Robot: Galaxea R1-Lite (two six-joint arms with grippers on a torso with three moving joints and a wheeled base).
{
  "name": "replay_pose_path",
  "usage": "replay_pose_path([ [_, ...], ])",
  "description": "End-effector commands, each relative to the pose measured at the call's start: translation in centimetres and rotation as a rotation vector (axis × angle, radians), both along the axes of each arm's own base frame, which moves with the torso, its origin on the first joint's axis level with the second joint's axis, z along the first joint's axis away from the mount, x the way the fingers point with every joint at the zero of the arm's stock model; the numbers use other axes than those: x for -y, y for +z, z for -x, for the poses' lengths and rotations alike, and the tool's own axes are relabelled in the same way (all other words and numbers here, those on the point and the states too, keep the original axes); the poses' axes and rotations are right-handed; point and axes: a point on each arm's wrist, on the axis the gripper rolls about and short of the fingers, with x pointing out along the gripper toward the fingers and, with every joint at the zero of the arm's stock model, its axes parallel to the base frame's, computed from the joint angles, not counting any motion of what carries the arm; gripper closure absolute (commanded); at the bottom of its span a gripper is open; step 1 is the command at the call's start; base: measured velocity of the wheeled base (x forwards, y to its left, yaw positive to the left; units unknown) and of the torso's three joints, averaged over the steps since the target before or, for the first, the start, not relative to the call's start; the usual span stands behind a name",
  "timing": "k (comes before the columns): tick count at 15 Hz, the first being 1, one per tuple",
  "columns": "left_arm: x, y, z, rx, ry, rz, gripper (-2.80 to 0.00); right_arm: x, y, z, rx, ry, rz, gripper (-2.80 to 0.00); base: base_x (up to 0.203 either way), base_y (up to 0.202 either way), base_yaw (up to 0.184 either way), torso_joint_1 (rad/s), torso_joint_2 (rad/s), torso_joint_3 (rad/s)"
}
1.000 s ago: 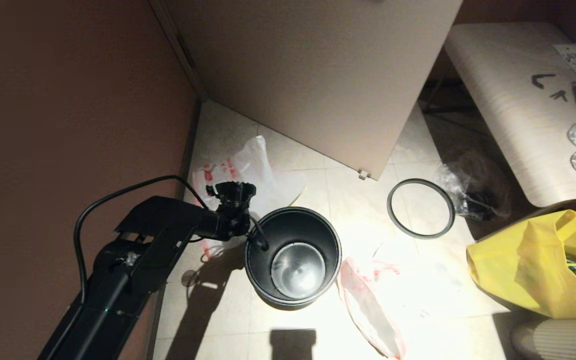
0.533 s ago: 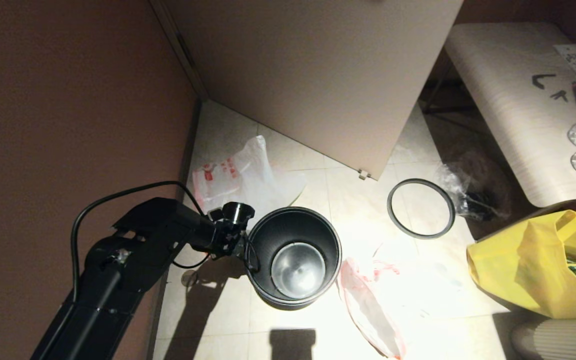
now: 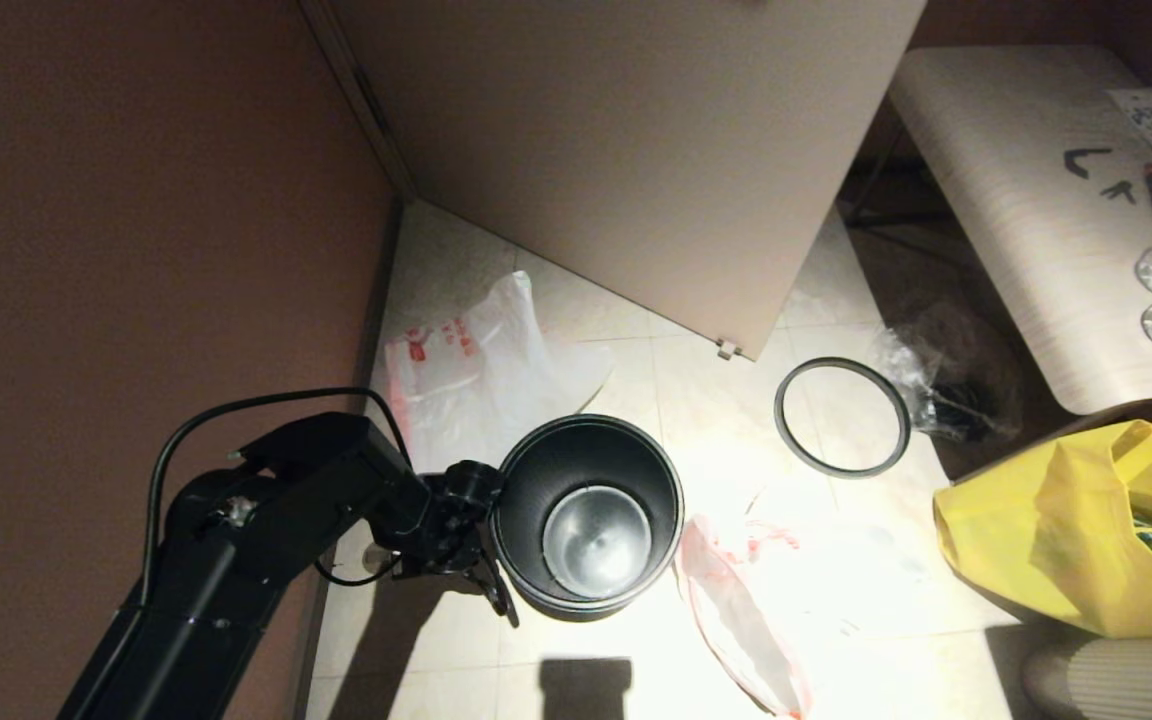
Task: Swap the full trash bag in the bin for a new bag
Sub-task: Pick up a new trash bag
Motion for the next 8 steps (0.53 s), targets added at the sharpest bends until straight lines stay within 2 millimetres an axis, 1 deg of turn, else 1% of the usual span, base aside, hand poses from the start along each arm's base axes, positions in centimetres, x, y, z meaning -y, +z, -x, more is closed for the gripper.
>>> replay_pose_path([
  [1, -0.3, -1.2, 1.6, -0.07, -0.02, -0.058, 0.0, 0.0, 0.0, 0.0, -0.001, 0.0, 0.0, 0.0, 0.0, 0.0, 0.0, 0.0, 0.0, 0.0],
  [2, -0.3, -2.3, 2.7, -0.12, -0.064, -0.114, 0.0, 0.0, 0.0, 0.0, -0.001, 0.0, 0.0, 0.0, 0.0, 0.0, 0.0, 0.0, 0.0, 0.0],
  [3, -0.4, -3.4, 2.9, -0.121, -0.116, -0.172, 0.0, 0.0, 0.0, 0.0, -0.001, 0.0, 0.001, 0.0, 0.0, 0.0, 0.0, 0.0, 0.0, 0.0],
  [4, -0.4, -4.2, 2.7, -0.114, -0.163, -0.222, 0.0, 0.0, 0.0, 0.0, -0.001, 0.0, 0.0, 0.0, 0.0, 0.0, 0.0, 0.0, 0.0, 0.0],
  [6, -0.6, -5.1, 1.8, -0.112, -0.261, -0.316, 0.0, 0.0, 0.0, 0.0, -0.001, 0.0, 0.0, 0.0, 0.0, 0.0, 0.0, 0.0, 0.0, 0.0],
  [7, -0.6, -5.0, 1.1, -0.1, -0.305, -0.355, 0.0, 0.0, 0.0, 0.0, -0.001, 0.0, 0.0, 0.0, 0.0, 0.0, 0.0, 0.0, 0.0, 0.0],
  [8, -0.4, -4.8, -0.2, -0.058, -0.32, -0.373, 0.0, 0.0, 0.0, 0.0, -0.001, 0.0, 0.0, 0.0, 0.0, 0.0, 0.0, 0.0, 0.0, 0.0],
])
